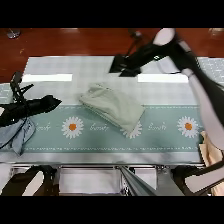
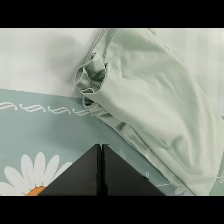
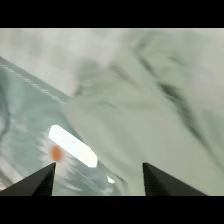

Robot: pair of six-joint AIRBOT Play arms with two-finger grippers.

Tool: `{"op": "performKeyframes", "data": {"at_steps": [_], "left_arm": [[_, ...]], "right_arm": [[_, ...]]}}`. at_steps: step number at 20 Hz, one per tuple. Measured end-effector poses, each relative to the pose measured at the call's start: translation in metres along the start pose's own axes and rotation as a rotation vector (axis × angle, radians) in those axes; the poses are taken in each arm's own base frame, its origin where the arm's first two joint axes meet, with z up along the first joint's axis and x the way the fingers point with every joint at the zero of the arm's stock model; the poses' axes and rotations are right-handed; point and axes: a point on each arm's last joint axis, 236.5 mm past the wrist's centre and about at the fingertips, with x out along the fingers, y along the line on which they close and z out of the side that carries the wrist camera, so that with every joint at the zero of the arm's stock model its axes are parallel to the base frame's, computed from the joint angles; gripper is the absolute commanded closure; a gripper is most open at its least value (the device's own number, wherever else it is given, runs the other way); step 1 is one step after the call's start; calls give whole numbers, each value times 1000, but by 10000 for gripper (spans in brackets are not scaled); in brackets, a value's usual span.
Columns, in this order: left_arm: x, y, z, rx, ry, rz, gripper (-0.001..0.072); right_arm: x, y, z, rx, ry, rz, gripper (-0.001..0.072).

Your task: Fold the shirts.

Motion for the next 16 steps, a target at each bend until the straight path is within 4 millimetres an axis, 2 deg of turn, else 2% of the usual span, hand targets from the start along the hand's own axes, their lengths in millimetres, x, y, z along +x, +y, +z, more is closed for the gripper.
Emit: {"op": "performKeyframes", "data": {"at_steps": [1, 3, 4, 5, 7, 8, 10, 13, 16], "left_arm": [[0, 0, 0, -1, -3, 1, 678], [1, 1, 1, -1, -7, 3, 678], [1, 1, 1, 0, -5, 2, 678], [1, 1, 0, 2, -5, 2, 678], [3, 0, -2, 4, 0, 1, 678], [3, 0, -3, 5, 4, -1, 678], [6, -1, -7, 8, 15, -3, 678], [8, -2, -12, 9, 29, -7, 678], [9, -3, -13, 6, 33, -11, 678]], "right_arm": [[-31, -16, -8, -13, -9, -70, 95], [-88, -53, -37, 17, -53, -224, 95], [-104, -71, -54, 60, -93, -279, 95], [-111, -88, -79, 130, -130, -320, 95], [-100, -119, -123, 310, -220, -332, 95], [-84, -131, -145, 416, -263, -296, 96], [-49, -142, -176, 577, -305, -189, 95], [-11, -149, -198, 682, -304, -102, 95], [16, -151, -201, 706, -257, -82, 95]]}}
